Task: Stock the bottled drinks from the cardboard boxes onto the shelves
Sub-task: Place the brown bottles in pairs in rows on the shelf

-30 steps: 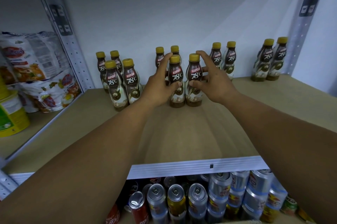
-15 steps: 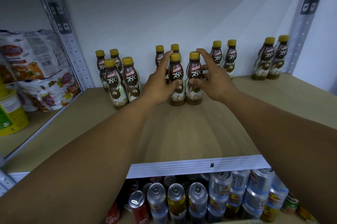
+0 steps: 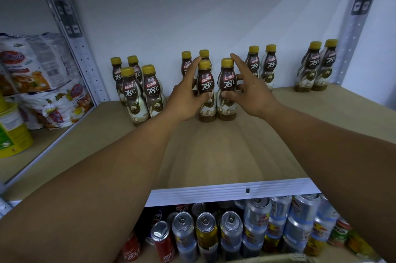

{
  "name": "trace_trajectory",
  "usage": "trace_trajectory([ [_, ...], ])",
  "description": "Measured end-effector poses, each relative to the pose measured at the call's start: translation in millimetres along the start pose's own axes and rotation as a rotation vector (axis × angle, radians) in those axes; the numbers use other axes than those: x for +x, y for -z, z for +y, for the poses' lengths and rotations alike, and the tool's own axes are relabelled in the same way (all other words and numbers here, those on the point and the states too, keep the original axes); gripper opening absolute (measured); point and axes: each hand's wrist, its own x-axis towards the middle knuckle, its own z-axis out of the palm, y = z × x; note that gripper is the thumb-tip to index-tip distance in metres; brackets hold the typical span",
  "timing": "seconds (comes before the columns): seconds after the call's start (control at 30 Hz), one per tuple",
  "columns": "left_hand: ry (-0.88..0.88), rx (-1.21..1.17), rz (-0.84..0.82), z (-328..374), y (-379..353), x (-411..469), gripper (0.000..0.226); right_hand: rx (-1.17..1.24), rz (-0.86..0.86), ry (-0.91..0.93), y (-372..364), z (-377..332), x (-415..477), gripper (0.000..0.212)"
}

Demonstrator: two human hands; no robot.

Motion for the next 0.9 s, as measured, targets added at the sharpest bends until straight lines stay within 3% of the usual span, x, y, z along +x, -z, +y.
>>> trace_trajectory([
  [0.17,0.062,-0.094,0.008,-3,-2,-10,0.118,0.124,-0.054,-0.077,5,7,-14,0.115],
  [0.3,0.187,-0.15,0.029,-4,-7,-38,0.121,0.151,-0.053,-0.188,6,10,-47,0.114],
  [0.43,0.278,-0.117,-0.006,4,-11,-80,0.102,0.006,-0.121,-0.322,8,7,-86,0.097],
  [0.57,0.284,-0.026,-0.078,22,-10,-116,0.059,-0.112,-0.187,-0.331,9,-16,-124,0.064],
  [0.63,0.276,0.026,-0.106,36,-11,-140,0.048,-0.19,-0.218,-0.309,7,-30,-148,0.053],
  [0.83,0.178,0.258,-0.169,68,-16,-218,0.044,-0.302,-0.188,-0.215,1,-65,-224,0.044],
  [0.9,0.167,0.238,-0.178,76,-16,-237,0.045,-0.26,-0.173,-0.217,1,-75,-245,0.039],
])
